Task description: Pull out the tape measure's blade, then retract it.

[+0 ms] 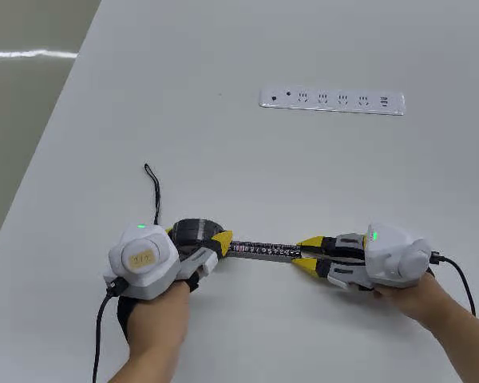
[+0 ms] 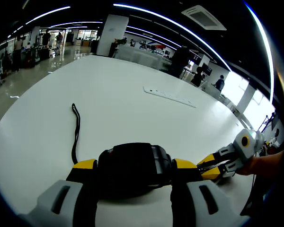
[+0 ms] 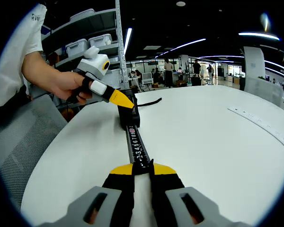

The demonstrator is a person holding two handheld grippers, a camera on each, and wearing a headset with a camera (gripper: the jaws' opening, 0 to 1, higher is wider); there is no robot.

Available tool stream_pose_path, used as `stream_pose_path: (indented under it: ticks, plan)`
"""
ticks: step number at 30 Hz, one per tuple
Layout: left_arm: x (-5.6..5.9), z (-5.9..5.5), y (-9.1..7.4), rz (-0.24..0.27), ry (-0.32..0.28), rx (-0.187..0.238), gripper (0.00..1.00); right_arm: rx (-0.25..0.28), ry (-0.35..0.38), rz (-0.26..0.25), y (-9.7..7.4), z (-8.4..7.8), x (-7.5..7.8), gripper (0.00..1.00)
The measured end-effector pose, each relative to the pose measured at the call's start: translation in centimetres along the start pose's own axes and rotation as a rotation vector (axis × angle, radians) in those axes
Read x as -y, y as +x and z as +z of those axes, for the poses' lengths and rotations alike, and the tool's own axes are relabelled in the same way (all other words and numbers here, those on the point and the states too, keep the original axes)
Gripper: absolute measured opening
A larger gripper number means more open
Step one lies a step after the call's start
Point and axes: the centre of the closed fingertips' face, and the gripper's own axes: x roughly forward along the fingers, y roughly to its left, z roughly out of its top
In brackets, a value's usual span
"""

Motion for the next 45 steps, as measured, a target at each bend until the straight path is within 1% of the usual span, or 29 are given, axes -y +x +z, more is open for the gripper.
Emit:
stream_pose_path:
  ticks: [7, 18, 45]
  plan:
    - [0.0, 0.0, 0.0, 0.000, 0.001, -0.002, 0.59, 0.000, -0.002, 0.008, 0.7, 0.4, -0.2, 0.11]
    - [0.0, 0.0, 0.0, 0.001, 0.002, -0.002, 0.59, -0.001, 0.000, 0.019, 1.3, 0.7, -0.4, 0.11]
    - [0.0, 0.0, 0.0, 0.004, -0.004, 0.001, 0.59, -0.001, -0.007, 0.040, 4.0, 1.6, -0.7, 0.11]
